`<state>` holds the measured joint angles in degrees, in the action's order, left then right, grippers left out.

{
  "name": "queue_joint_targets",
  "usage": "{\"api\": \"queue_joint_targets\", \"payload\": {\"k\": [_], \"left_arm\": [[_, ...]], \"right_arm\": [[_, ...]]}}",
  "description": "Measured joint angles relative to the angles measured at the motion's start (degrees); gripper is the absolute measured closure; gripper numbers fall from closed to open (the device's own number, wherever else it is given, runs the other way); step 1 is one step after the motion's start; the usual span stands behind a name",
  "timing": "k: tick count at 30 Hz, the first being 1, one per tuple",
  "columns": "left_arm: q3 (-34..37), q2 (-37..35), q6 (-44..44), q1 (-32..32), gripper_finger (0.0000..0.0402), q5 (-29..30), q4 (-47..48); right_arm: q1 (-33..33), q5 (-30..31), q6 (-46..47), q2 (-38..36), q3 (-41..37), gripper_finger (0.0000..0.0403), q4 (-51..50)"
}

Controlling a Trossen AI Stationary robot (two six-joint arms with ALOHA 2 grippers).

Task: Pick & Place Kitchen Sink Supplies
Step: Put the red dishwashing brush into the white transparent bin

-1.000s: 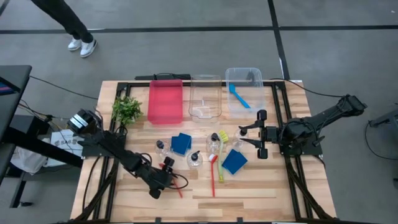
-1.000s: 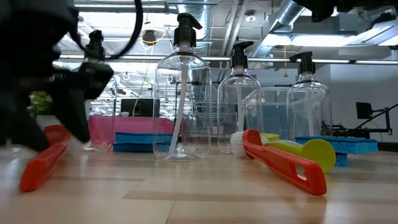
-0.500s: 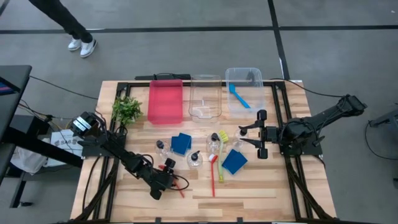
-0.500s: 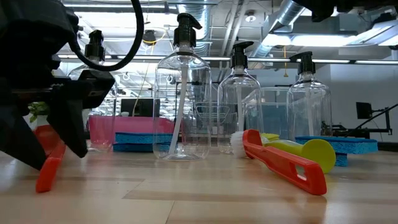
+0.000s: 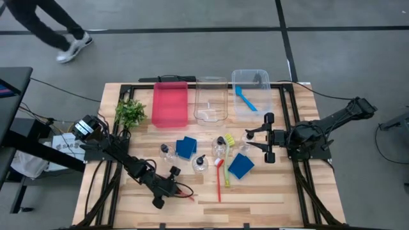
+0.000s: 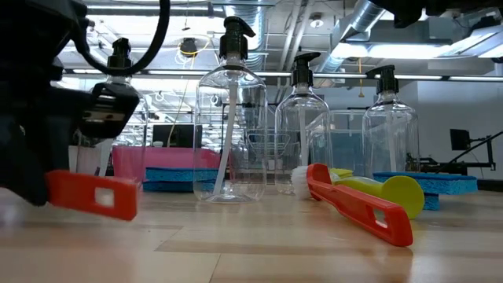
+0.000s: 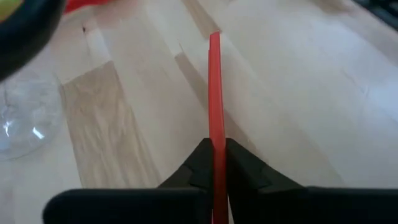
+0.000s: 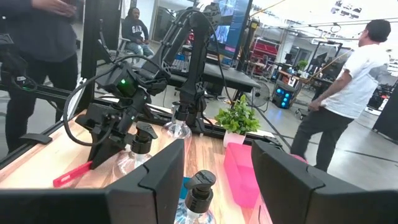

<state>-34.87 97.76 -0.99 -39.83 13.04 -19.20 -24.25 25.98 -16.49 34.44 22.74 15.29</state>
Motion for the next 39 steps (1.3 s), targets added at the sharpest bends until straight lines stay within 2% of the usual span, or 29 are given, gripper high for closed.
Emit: {"api": "queue_joint_targets", "payload": {"k": [5, 10, 17, 23, 30, 35, 39], "left_arm": [[0.0, 0.0, 0.0, 0.0, 0.036, 0.0, -2.6], [0.0, 0.0, 0.0, 0.0, 0.0382, 0.0, -3.0], [0.0, 0.0, 0.0, 0.0, 0.0361, 0.1, -3.9], [0.0, -0.1, 0.0, 0.0, 0.0381, 0.2, -5.9], [0.0, -0.1, 1.6, 0.0, 0.0366, 0.2, -8.4], [0.0, -0.1, 1.7, -0.4, 0.0381, 0.1, -8.7], [0.0, -1.6, 1.7, -0.7, 0.0375, 0.2, -8.7]], "right_arm": [[0.0, 0.0, 0.0, 0.0, 0.0, 0.0221, 0.0], [0.0, 0.0, 0.0, 0.0, 0.0, 0.0221, 0.0], [0.0, 0.0, 0.0, 0.0, 0.0, 0.0221, 0.0], [0.0, 0.0, 0.0, 0.0, 0.0, 0.0221, 0.0], [0.0, 0.0, 0.0, 0.0, 0.0, 0.0221, 0.0], [0.0, 0.0, 0.0, 0.0, 0.0, 0.0221, 0.0], [0.0, 0.0, 0.0, 0.0, 0.0, 0.0221, 0.2]]}}
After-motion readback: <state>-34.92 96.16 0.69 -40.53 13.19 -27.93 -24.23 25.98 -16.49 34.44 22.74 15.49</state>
